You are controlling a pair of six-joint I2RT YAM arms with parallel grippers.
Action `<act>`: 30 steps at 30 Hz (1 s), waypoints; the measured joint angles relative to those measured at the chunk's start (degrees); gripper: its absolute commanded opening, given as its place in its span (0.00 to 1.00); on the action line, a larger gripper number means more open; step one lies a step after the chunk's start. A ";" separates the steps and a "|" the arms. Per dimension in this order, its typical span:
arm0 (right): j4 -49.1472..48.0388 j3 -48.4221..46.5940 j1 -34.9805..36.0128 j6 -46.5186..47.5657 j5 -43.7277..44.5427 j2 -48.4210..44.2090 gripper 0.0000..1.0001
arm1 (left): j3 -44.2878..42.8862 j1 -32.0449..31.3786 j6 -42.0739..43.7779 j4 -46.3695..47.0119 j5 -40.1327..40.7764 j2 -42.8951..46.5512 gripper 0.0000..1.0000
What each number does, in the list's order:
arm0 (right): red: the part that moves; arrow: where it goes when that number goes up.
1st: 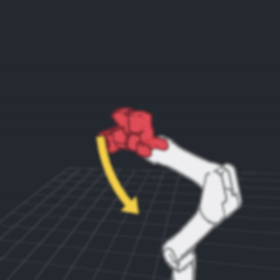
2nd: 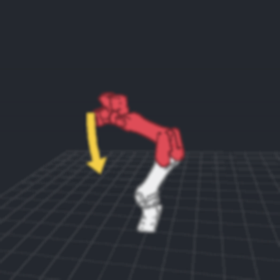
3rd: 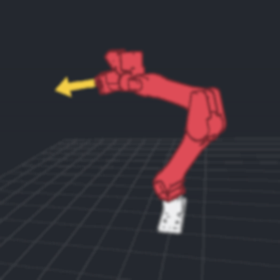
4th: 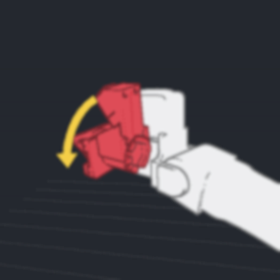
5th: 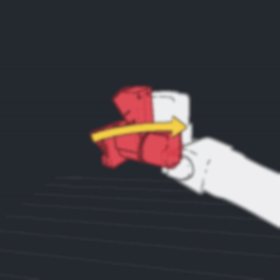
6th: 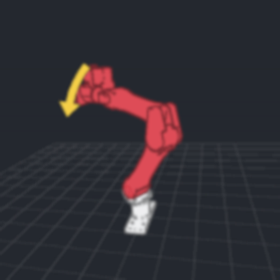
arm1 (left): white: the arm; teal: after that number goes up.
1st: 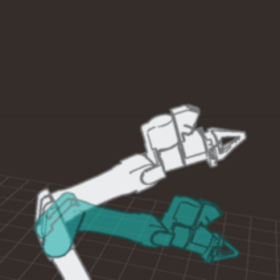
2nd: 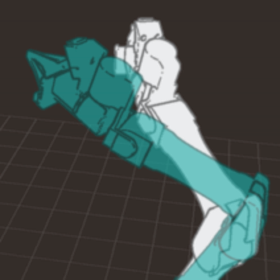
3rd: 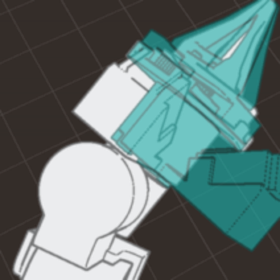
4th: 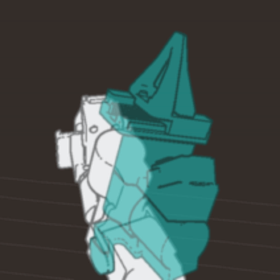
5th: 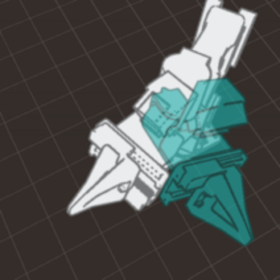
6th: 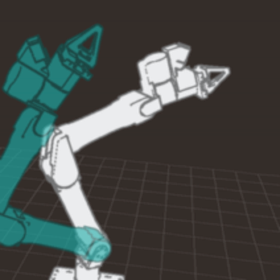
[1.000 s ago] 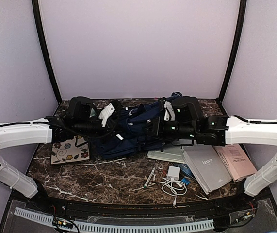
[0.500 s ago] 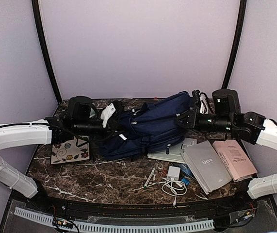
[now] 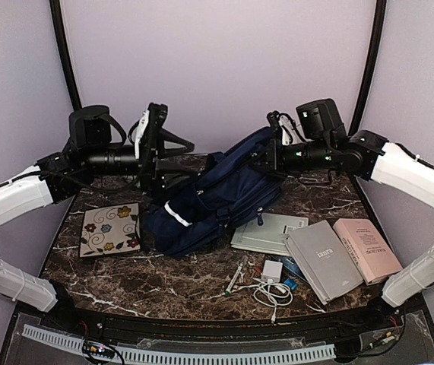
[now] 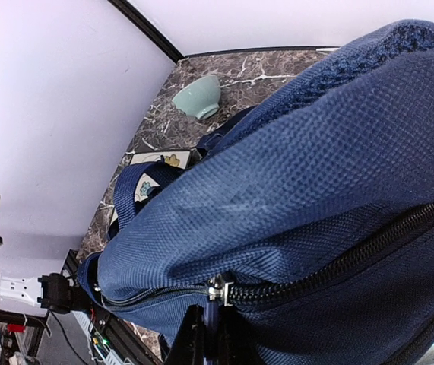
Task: Pack the student bag
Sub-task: Hold the largest pocket of the student bag, then unzip the largest pocket of the student bag.
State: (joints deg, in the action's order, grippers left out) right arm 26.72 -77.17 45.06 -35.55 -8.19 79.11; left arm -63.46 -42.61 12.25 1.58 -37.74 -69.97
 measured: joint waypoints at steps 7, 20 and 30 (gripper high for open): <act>3.04 -8.35 1.79 3.74 -1.25 4.37 0.00 | -12.79 -0.26 -1.99 -2.19 6.05 -10.05 0.96; 5.53 -12.48 2.49 6.25 -2.36 6.73 0.00 | -20.87 -0.39 0.50 -9.38 11.32 -23.67 0.29; 6.14 -12.48 2.69 6.58 -2.69 6.73 0.00 | -18.10 -0.37 -2.19 -5.16 9.94 -21.59 0.30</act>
State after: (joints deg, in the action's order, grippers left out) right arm 32.86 -89.65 47.75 -28.97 -10.87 85.84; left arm -81.56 -42.98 10.07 -3.57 -27.79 -91.57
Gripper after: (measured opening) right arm 0.026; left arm 0.239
